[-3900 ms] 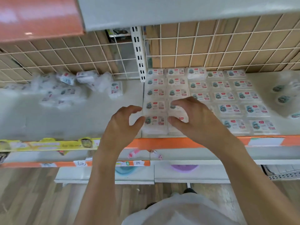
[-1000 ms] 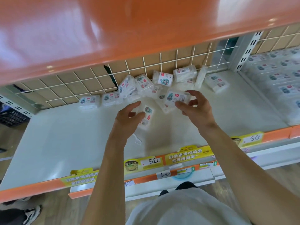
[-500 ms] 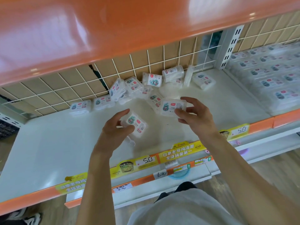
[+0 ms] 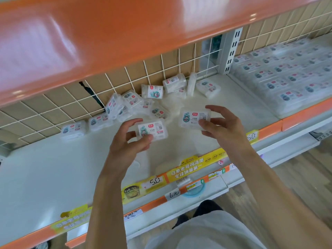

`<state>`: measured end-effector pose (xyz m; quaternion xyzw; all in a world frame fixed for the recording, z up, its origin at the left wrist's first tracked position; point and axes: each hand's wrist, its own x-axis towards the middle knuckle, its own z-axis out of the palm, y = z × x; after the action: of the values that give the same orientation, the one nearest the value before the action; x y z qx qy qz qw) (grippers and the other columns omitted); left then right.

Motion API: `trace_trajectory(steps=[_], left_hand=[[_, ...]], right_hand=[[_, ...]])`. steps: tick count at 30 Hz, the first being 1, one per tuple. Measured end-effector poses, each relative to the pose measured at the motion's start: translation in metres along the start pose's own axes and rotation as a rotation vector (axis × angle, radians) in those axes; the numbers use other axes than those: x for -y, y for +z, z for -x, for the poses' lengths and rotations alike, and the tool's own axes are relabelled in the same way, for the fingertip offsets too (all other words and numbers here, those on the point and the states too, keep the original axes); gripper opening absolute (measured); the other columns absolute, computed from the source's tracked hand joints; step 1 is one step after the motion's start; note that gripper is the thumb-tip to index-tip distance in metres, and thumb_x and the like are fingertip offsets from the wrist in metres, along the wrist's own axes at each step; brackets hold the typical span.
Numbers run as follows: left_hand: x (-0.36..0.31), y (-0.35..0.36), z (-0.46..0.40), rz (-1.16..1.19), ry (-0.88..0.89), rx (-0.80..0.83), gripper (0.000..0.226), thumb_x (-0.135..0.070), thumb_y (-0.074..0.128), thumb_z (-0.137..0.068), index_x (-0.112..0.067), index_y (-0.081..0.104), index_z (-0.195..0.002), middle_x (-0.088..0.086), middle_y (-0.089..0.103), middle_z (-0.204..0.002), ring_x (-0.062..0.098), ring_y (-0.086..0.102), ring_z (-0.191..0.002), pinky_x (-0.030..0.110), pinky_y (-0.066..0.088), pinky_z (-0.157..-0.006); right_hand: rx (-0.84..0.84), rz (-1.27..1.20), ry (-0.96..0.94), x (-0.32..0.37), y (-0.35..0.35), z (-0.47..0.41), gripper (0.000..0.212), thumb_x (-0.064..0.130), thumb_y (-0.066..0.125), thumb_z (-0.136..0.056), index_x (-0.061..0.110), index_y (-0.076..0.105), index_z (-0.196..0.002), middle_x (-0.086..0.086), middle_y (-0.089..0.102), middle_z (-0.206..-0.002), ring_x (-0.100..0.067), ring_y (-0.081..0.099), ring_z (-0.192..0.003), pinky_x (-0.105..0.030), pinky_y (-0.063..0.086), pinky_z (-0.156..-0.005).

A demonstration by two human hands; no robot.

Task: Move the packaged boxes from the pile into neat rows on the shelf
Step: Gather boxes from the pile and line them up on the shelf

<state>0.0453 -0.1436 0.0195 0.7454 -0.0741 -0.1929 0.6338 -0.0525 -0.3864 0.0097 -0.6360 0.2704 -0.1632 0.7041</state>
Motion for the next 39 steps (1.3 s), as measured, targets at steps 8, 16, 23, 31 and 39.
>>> trace_trajectory(steps=[8, 16, 23, 31, 39], left_hand=[[-0.015, 0.072, -0.019, -0.064, 0.074, 0.162, 0.049, -0.014, 0.082, -0.080, -0.031, 0.063, -0.123, 0.000, 0.077, -0.102, 0.014, 0.073, -0.095, 0.029, 0.059, -0.083], [-0.027, 0.150, -0.028, -0.106, 0.121, 0.283, 0.051, -0.014, 0.084, -0.077, -0.031, 0.063, -0.120, 0.001, 0.077, -0.100, 0.012, 0.072, -0.090, 0.038, 0.057, -0.092], [-0.039, 0.242, -0.025, -0.115, 0.140, 0.280, 0.052, -0.020, 0.086, -0.074, -0.034, 0.064, -0.118, 0.000, 0.077, -0.101, 0.014, 0.072, -0.094, 0.043, 0.057, -0.094], [-0.057, 0.359, -0.018, -0.114, 0.177, 0.206, 0.052, -0.023, 0.087, -0.074, -0.036, 0.063, -0.118, -0.005, 0.076, -0.104, 0.010, 0.072, -0.094, 0.027, 0.058, -0.081], [-0.073, 0.439, -0.012, -0.125, 0.194, 0.143, 0.053, -0.024, 0.087, -0.074, -0.037, 0.062, -0.119, -0.007, 0.075, -0.103, 0.005, 0.071, -0.090, 0.025, 0.057, -0.079]], right_hand=[[-0.151, -0.075, -0.038, 0.019, -0.060, 0.012, 0.036, 0.008, 0.074, -0.087, 0.021, 0.068, -0.120, -0.016, 0.074, -0.100, -0.030, 0.072, -0.094, -0.030, 0.061, -0.080], [-0.268, -0.100, -0.057, 0.025, -0.140, 0.025, 0.036, 0.008, 0.073, -0.089, 0.023, 0.069, -0.121, -0.014, 0.075, -0.099, -0.026, 0.071, -0.090, -0.034, 0.059, -0.087], [-0.301, -0.099, -0.051, 0.037, -0.229, 0.017, 0.035, 0.008, 0.072, -0.090, 0.024, 0.069, -0.121, -0.009, 0.076, -0.099, -0.022, 0.072, -0.093, -0.030, 0.059, -0.084], [-0.267, -0.049, -0.042, 0.060, -0.348, -0.010, 0.035, 0.009, 0.072, -0.089, 0.025, 0.069, -0.121, -0.013, 0.075, -0.103, -0.023, 0.071, -0.095, -0.026, 0.060, -0.082], [-0.222, -0.037, -0.034, 0.072, -0.428, -0.041, 0.035, 0.013, 0.074, -0.088, 0.029, 0.070, -0.119, -0.009, 0.076, -0.103, -0.023, 0.072, -0.095, -0.031, 0.058, -0.087]])
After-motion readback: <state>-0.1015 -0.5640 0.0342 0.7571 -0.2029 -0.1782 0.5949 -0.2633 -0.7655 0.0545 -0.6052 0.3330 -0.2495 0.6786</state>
